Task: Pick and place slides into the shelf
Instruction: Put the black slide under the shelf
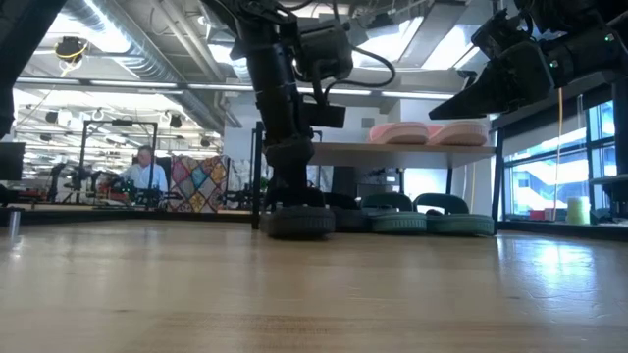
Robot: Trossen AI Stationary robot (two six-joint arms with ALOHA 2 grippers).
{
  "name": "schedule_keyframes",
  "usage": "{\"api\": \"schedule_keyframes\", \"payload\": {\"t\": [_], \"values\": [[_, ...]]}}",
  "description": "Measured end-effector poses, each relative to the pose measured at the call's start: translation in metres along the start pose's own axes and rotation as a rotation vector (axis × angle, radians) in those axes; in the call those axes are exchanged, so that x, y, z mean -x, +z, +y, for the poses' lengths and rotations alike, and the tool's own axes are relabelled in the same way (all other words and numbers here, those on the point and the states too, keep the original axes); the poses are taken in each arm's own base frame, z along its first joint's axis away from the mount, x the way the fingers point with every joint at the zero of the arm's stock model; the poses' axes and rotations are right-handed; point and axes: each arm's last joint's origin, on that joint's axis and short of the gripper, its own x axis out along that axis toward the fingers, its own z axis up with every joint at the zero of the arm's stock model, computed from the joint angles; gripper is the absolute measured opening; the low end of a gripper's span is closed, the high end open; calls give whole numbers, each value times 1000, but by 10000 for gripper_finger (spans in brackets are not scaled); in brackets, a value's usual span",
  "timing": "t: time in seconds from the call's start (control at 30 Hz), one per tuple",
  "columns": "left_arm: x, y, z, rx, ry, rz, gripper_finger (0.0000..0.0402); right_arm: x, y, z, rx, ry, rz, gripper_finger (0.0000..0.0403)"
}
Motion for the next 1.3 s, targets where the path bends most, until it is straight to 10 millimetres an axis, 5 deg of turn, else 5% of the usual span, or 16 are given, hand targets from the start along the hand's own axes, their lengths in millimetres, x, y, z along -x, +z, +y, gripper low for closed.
{"api": "schedule_keyframes", "payload": {"t": [0.87, 1.0, 1.2, 1.3], "values": [[24, -2, 0, 29, -91, -26, 147, 0, 0, 0, -2, 0, 0, 184], [34, -2, -11, 18, -177, -34, 147, 0, 0, 0, -3, 0, 0, 184], [54, 4, -40, -39, -569, -140, 147, 0, -1, 0, 2, 1, 10, 184], [57, 5, -52, -52, -530, -150, 147, 0, -1, 0, 7, 1, 12, 184]]}}
